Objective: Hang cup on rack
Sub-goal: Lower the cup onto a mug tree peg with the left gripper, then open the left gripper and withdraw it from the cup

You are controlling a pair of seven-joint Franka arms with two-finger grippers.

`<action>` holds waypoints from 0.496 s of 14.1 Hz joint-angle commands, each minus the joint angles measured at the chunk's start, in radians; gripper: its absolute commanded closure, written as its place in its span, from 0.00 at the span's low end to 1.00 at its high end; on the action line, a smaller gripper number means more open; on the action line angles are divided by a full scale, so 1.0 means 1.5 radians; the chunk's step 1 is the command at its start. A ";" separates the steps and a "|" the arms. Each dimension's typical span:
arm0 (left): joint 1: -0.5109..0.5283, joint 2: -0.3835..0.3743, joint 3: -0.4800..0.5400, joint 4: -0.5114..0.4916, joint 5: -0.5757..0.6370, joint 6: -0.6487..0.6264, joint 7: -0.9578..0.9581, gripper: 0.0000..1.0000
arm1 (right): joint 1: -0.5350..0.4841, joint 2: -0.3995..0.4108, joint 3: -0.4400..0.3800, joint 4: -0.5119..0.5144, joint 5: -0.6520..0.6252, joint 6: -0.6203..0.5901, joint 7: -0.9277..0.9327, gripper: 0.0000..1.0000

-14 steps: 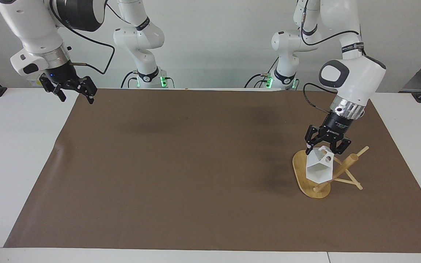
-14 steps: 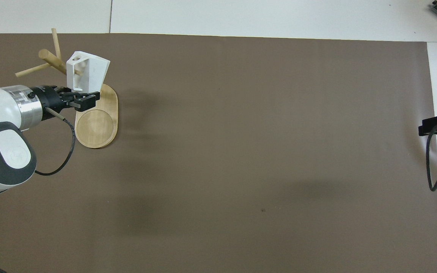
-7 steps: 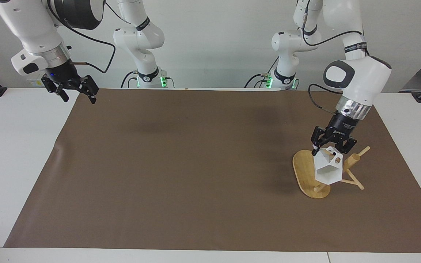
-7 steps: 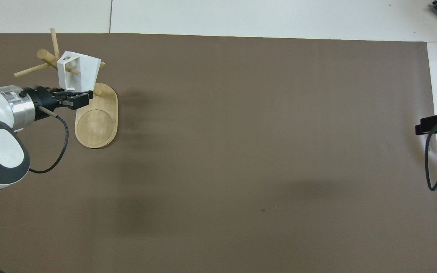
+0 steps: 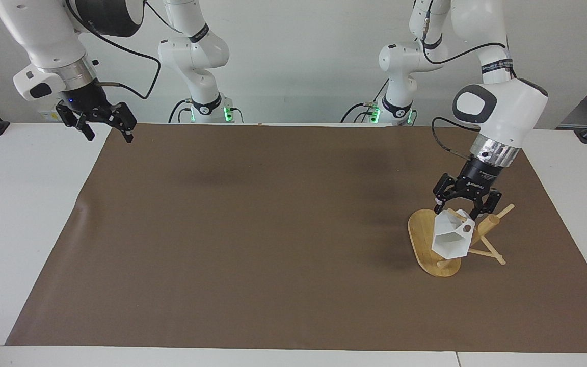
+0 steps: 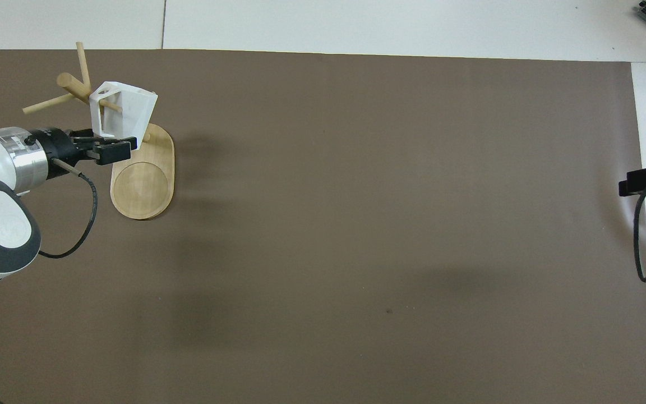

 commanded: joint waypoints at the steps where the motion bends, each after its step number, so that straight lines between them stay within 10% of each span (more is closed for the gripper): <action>1: 0.009 -0.022 -0.001 0.005 0.003 -0.051 0.049 0.00 | -0.003 -0.006 -0.001 0.019 0.012 0.008 0.000 0.00; 7: 0.048 -0.082 0.006 0.068 0.050 -0.208 0.248 0.00 | -0.001 -0.007 0.005 0.011 0.011 0.026 0.004 0.00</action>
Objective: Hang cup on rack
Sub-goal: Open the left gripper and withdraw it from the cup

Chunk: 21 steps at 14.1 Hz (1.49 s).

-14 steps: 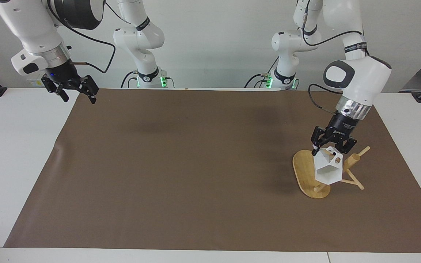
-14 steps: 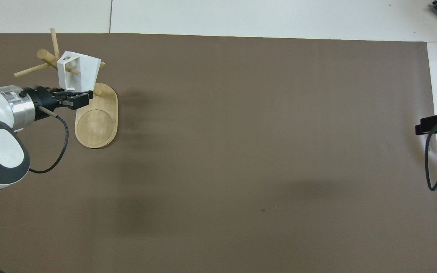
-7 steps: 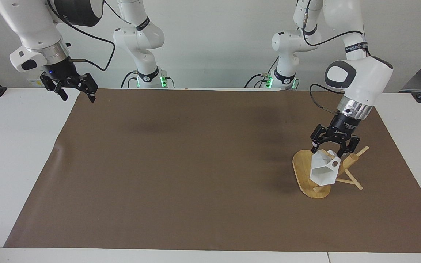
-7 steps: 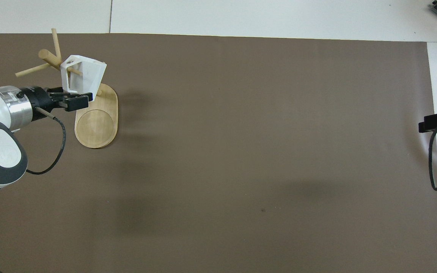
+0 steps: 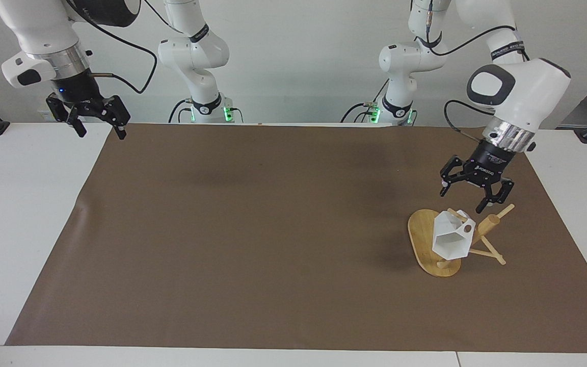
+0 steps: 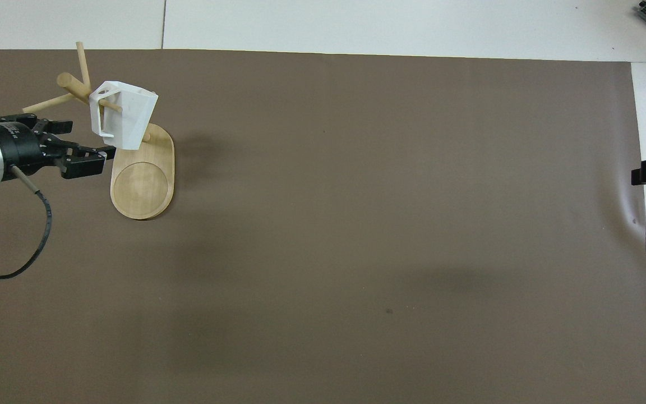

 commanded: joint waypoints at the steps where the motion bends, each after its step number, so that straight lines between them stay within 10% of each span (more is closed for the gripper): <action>1: 0.014 -0.013 -0.001 0.041 0.067 -0.076 0.070 0.00 | -0.002 -0.007 0.004 -0.018 0.012 0.029 0.003 0.00; 21: -0.017 0.004 -0.009 0.217 0.287 -0.374 1.173 0.00 | -0.002 -0.013 0.003 -0.031 0.012 0.030 0.002 0.00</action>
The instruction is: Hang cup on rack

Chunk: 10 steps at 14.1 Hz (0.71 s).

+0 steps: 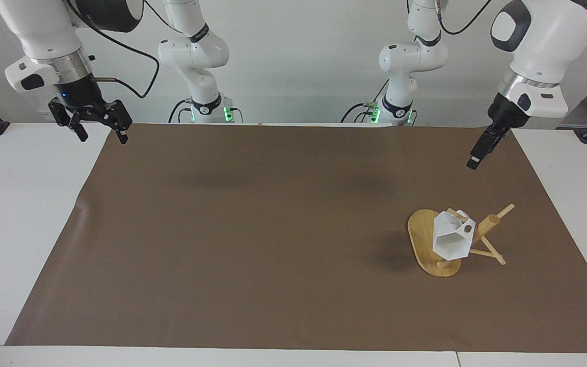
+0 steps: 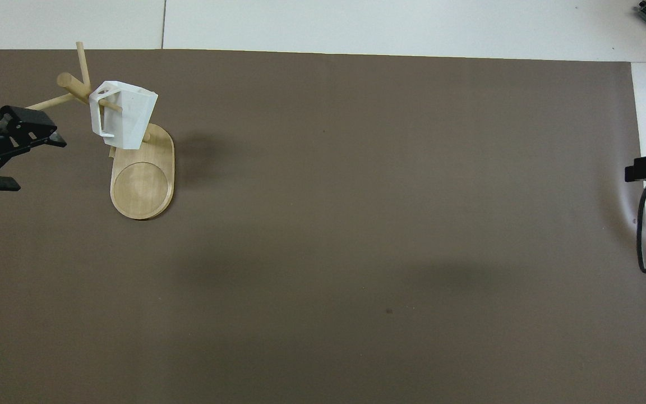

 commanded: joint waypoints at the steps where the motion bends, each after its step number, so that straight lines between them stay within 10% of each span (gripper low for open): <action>1: -0.006 0.014 0.005 0.031 0.017 -0.040 0.107 0.00 | -0.002 -0.014 0.000 -0.016 0.012 0.005 0.002 0.00; 10: -0.093 0.041 0.103 0.139 0.043 -0.181 0.300 0.00 | -0.002 -0.014 0.000 -0.016 0.012 0.005 0.002 0.00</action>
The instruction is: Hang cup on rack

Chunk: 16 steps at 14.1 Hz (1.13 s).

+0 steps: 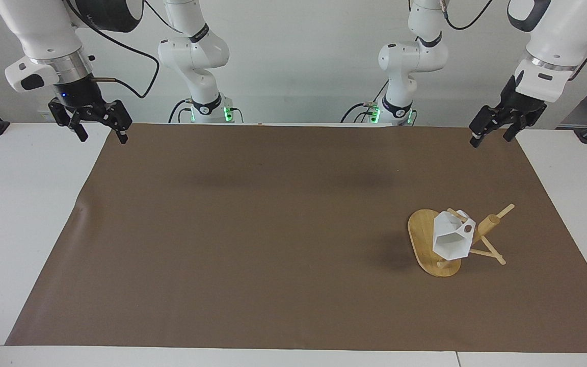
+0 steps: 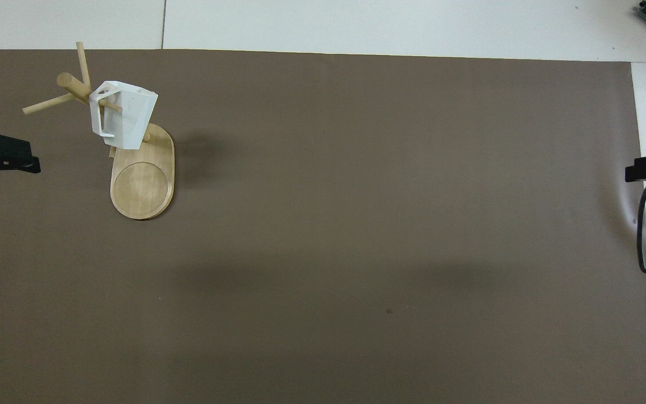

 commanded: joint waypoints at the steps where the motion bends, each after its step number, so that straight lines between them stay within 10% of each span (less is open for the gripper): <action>1: -0.018 0.022 0.014 0.047 0.014 -0.043 0.017 0.00 | -0.003 -0.014 0.000 -0.016 0.012 0.005 0.002 0.00; 16: -0.013 0.007 0.022 0.040 0.027 -0.057 0.053 0.00 | -0.003 -0.014 -0.004 -0.016 0.012 0.005 0.001 0.00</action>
